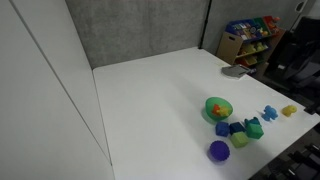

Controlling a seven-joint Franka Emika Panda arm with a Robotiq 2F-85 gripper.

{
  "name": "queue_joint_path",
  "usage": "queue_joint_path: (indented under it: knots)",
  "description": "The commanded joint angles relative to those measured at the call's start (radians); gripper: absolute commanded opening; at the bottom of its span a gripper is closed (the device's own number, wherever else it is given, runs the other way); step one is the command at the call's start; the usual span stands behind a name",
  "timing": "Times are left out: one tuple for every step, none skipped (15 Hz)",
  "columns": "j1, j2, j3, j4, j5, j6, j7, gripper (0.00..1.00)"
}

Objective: Put the star toy in the bowl

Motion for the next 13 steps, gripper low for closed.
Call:
queue_joint_path:
  knots:
    - [-0.017, -0.146, 0.006, 0.001, -0.017, -0.097, 0.010, 1.00]
    - [-0.019, -0.169, 0.008, 0.011, -0.016, -0.122, 0.015, 1.00]
    - [-0.021, -0.189, 0.008, 0.023, -0.014, -0.145, 0.017, 1.00]
    - [-0.022, -0.207, 0.007, 0.029, -0.011, -0.161, 0.015, 1.00]
    - [-0.022, -0.224, 0.007, 0.032, -0.010, -0.172, 0.014, 1.00]
    - [-0.023, -0.234, 0.008, 0.034, -0.011, -0.181, 0.014, 1.00]
    - [-0.023, -0.241, 0.009, 0.035, -0.011, -0.185, 0.014, 1.00]
    - [-0.023, -0.245, 0.008, 0.036, -0.010, -0.186, 0.013, 1.00]
    - [-0.022, -0.247, 0.007, 0.034, -0.007, -0.182, 0.012, 1.00]
    - [-0.016, -0.243, 0.004, 0.019, 0.000, -0.159, 0.001, 1.00]
    - [-0.016, -0.244, 0.004, 0.019, 0.000, -0.159, 0.001, 1.00]
    - [-0.016, -0.243, 0.004, 0.017, 0.000, -0.159, 0.001, 1.00]
    - [-0.016, -0.241, 0.004, 0.016, 0.000, -0.159, 0.001, 1.00]
